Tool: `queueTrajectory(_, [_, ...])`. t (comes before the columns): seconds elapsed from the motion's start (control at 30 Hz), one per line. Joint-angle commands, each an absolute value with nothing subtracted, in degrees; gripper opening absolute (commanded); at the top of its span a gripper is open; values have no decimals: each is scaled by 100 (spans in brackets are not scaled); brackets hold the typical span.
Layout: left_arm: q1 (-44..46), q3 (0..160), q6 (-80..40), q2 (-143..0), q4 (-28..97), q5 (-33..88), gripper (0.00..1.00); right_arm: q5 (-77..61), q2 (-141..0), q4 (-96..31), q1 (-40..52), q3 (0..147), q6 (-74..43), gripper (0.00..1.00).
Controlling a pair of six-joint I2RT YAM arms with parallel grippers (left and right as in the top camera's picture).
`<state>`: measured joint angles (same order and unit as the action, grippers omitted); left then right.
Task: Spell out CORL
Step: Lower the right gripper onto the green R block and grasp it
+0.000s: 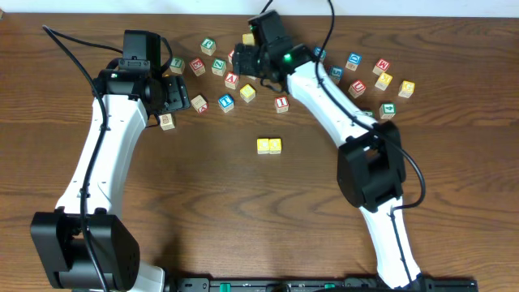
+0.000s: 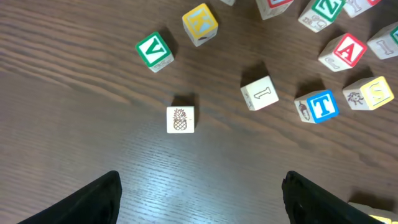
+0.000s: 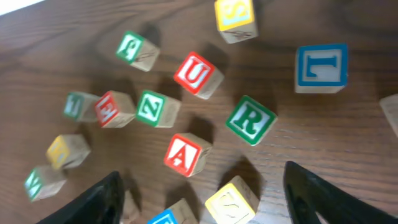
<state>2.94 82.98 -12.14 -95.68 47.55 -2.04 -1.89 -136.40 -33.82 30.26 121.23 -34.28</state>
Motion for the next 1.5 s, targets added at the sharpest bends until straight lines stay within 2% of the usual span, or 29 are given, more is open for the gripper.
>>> queueTrajectory(0.0, [279,8425,-1208,-9581,4803,-355,82,620,-13764,-3380,3107,12311,-3535,70])
queueTrajectory(0.1, [281,8425,-1208,-9581,4860,-353,82,779,-13872,-3334,3118,12311,-3579,60])
queueTrajectory(0.17, [281,8425,-1210,-9581,4910,-351,82,873,-13979,-3269,3118,12311,-3642,58])
queueTrajectory(1.27, [281,8423,-1210,-9581,5057,-351,82,856,-14962,-2163,3065,12311,-3940,60])
queueTrajectory(1.47, [281,8423,-1210,-9581,5054,-349,82,915,-15006,-2029,3022,12311,-3940,53])
